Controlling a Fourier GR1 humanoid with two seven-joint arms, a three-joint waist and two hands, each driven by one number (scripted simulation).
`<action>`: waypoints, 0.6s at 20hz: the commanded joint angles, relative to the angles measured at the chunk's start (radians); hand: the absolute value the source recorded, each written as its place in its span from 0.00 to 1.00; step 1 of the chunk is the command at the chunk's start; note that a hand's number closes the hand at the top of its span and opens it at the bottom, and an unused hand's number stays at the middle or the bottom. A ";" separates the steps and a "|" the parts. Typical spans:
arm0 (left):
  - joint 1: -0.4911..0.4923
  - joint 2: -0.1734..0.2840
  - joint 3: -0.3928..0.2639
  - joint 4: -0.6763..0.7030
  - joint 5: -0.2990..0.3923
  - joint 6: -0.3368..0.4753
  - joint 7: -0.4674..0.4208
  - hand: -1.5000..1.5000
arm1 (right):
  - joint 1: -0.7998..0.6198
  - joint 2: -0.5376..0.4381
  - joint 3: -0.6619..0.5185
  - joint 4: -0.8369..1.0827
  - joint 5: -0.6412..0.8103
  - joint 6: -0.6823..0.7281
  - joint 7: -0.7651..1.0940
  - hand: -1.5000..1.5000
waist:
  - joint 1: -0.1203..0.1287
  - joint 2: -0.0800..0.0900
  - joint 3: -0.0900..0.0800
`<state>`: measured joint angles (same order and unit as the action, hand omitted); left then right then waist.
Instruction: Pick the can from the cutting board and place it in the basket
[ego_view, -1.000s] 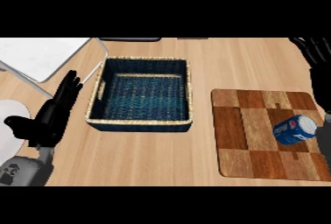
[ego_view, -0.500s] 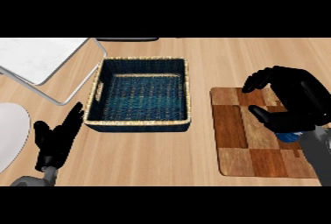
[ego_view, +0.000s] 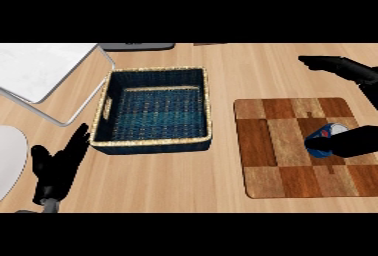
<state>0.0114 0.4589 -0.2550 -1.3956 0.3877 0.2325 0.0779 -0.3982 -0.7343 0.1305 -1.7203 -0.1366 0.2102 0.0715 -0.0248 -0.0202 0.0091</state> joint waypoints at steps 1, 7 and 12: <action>0.079 -0.026 -0.041 0.058 -0.004 0.022 0.065 0.50 | -0.047 -0.209 -0.075 -0.017 0.090 0.062 0.075 0.00 | -0.004 0.013 -0.012; 0.097 0.003 -0.032 0.047 -0.005 -0.008 0.070 0.50 | -0.153 -0.447 -0.167 0.001 -0.044 0.331 0.167 0.00 | 0.013 0.015 -0.013; 0.079 -0.033 -0.046 0.042 -0.022 0.025 0.085 0.50 | -0.182 -0.605 -0.161 0.066 -0.136 0.584 0.174 0.00 | 0.018 0.019 -0.013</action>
<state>0.0149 0.4477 -0.2577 -1.4224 0.3691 0.2499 0.1038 -0.5551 -1.2229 -0.0211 -1.6803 -0.2087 0.6305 0.2219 -0.0129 -0.0126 0.0080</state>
